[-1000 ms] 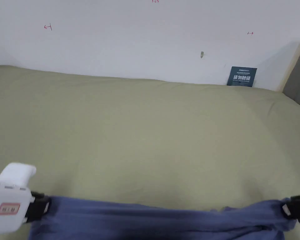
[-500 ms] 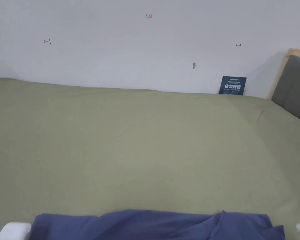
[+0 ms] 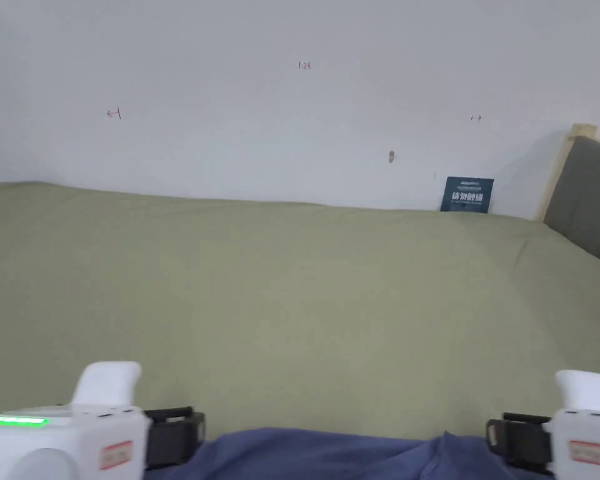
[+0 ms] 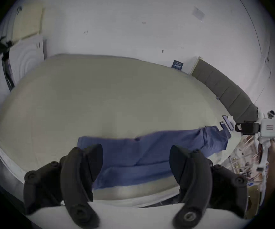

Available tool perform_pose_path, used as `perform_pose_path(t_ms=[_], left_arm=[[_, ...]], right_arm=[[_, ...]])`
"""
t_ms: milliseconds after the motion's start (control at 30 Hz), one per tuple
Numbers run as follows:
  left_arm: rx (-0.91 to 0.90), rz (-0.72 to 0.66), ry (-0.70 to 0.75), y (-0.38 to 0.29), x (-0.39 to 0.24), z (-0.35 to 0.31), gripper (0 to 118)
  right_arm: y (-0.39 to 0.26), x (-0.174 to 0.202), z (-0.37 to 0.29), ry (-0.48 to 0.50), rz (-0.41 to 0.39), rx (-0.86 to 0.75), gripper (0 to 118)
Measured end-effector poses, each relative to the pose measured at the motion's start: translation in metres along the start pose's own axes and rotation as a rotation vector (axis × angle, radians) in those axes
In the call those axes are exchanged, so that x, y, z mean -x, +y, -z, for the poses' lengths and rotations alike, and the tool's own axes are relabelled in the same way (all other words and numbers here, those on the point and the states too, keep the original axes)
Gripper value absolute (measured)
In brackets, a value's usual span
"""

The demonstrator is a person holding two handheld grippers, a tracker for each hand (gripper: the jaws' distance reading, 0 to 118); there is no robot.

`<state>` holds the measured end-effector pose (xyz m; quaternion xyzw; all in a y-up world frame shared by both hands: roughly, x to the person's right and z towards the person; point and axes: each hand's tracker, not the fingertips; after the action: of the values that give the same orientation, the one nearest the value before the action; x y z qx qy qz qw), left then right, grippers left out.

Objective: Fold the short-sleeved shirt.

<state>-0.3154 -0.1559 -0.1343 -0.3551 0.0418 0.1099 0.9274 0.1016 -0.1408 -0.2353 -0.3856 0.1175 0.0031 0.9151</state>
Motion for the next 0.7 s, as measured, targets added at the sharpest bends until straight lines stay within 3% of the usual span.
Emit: perform_pose_path(t_ms=[33, 67, 100, 133, 200, 300, 467, 700], left_arm=[[-0.005, 0.01, 0.027, -0.005, -0.013, 0.008, 58], [-0.009, 0.012, 0.027, -0.01, -0.029, 0.013, 29], [-0.018, 0.023, 0.024, -0.016, -0.043, 0.016, 0], [-0.035, 0.047, 0.04, -0.024, -0.059, 0.02, 0], [-0.049, 0.077, 0.094, -0.044, -0.089, 0.021, 0], [-0.051, 0.063, 0.101, -0.068, -0.113, 0.022, 0], [0.004, 0.018, 0.117, -0.091, -0.124, 0.036, 0], [0.016, -0.002, 0.118, -0.089, -0.121, 0.035, 0]], right_arm=[[-0.008, 0.019, 0.0, -0.024, -0.009, -0.016, 60], [-0.019, 0.028, 0.01, -0.01, -0.01, -0.024, 49], [-0.029, 0.041, 0.011, 0.022, -0.023, -0.049, 1], [-0.038, 0.055, 0.014, 0.031, -0.037, -0.065, 1], [-0.063, 0.077, 0.021, -0.054, -0.06, -0.112, 1], [-0.094, 0.099, 0.034, -0.06, -0.126, -0.096, 1], [-0.11, 0.128, 0.032, -0.062, -0.128, -0.028, 1], [-0.106, 0.127, 0.038, -0.057, -0.114, -0.011, 1]])
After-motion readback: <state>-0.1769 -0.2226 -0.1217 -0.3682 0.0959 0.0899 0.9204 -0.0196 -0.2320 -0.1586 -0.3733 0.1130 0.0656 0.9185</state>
